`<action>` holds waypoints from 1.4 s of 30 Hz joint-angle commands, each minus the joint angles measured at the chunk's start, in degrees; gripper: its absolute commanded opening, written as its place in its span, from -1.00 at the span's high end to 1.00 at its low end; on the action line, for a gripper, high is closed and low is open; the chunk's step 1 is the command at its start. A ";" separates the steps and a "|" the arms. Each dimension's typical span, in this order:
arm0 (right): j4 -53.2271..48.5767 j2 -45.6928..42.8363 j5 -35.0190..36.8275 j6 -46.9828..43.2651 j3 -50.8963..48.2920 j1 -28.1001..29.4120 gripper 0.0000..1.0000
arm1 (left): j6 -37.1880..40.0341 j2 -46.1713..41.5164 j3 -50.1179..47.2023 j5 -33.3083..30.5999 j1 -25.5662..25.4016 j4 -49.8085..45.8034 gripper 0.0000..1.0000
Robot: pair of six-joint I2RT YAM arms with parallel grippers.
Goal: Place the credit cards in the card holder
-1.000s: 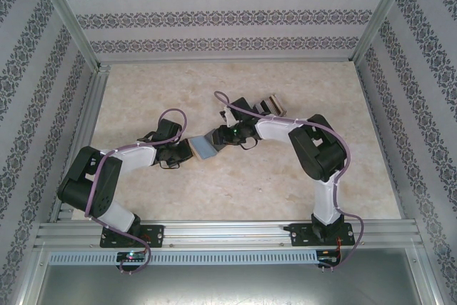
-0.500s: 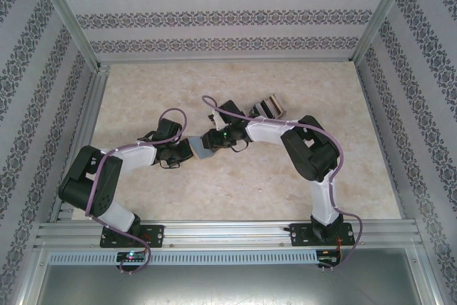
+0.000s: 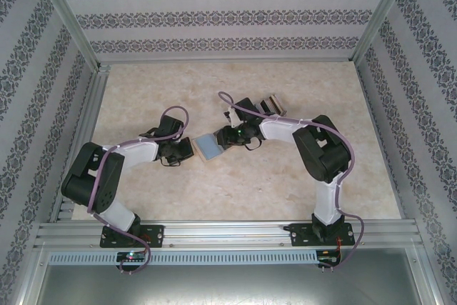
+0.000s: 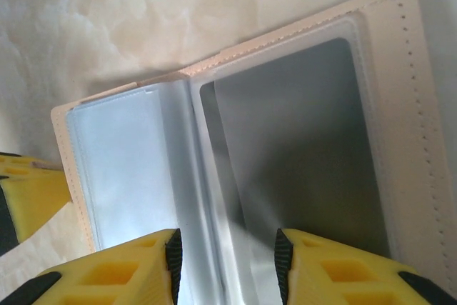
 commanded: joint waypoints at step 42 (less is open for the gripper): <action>-4.29 -16.41 0.24 -2.54 -2.17 -9.54 0.13 | 7.08 -3.59 23.08 0.58 0.18 -5.24 0.14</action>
